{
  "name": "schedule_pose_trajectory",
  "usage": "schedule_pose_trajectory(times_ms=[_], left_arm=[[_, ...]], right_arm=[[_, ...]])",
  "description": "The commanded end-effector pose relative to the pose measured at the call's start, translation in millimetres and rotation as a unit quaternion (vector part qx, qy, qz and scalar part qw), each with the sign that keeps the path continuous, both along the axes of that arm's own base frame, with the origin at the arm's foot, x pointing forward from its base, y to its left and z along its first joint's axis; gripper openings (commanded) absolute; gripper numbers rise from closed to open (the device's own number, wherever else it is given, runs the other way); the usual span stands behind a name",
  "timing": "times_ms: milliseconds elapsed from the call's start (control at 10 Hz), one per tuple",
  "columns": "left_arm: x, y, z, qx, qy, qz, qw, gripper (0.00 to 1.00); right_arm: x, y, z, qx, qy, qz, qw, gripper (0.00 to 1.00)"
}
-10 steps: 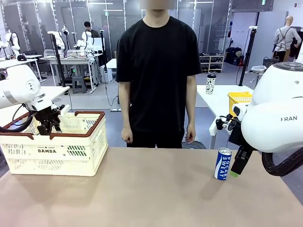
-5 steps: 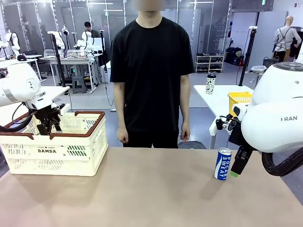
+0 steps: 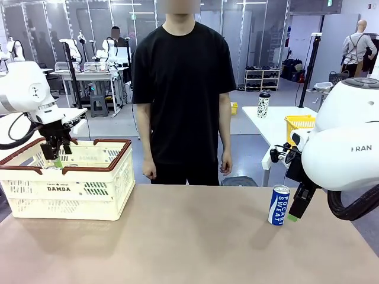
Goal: Place the drinks into the Shopping basket.
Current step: Pick up one drink and place it into the Shopping basket.
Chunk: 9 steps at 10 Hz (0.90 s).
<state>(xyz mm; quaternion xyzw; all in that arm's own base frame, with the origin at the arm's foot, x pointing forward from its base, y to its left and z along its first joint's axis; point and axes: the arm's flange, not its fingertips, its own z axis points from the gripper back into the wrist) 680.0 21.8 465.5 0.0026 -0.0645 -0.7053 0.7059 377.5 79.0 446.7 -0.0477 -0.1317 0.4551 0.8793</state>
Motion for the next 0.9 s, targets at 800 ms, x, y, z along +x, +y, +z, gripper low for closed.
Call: schedule_pose_trajectory(times_ms=[800], left_arm=[[-150.3, -46.2, 81.1, 0.018, -0.032, -0.083, 0.996, 1.0]], right_arm=[[0.2, -0.5, 0.0, 0.0, 0.0, -0.001, 1.0, 1.0]])
